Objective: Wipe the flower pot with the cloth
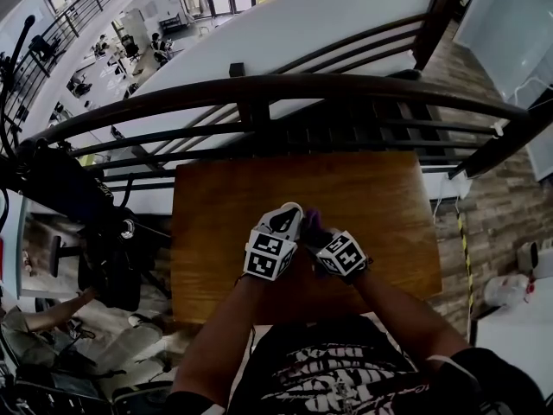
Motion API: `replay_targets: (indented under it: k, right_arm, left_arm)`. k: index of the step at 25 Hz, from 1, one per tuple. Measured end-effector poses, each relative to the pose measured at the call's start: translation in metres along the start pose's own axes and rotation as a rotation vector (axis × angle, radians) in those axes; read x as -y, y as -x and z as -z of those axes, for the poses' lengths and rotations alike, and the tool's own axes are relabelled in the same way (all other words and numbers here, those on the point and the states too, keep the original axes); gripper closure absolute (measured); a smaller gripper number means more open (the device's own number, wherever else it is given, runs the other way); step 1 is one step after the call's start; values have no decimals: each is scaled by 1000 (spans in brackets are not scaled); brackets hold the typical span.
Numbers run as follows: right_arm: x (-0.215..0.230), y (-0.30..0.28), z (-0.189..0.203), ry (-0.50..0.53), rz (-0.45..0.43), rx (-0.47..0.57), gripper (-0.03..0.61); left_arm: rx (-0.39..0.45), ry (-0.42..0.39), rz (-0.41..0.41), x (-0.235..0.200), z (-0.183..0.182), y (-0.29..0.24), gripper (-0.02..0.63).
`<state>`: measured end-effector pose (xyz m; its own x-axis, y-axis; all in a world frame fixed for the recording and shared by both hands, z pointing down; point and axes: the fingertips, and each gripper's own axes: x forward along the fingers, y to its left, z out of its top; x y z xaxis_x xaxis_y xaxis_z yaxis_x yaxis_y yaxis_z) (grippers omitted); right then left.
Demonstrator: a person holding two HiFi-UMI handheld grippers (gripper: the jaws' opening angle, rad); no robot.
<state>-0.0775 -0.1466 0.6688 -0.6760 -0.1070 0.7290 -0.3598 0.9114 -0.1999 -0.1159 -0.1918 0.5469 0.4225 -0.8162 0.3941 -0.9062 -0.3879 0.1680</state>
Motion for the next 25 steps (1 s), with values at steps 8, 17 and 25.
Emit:
replay_targets:
  k: [8, 17, 25]
  right_arm:
    - [-10, -3, 1, -4, -19, -3, 508]
    - [-24, -3, -1, 15, -47, -16, 508]
    - [-36, -10, 0, 42, -71, -38, 508]
  left_arm:
    - [-12, -9, 3, -1, 1, 0, 616]
    - [-12, -13, 2, 0, 2, -2, 616]
    - [-10, -18, 9, 0, 3, -1, 615]
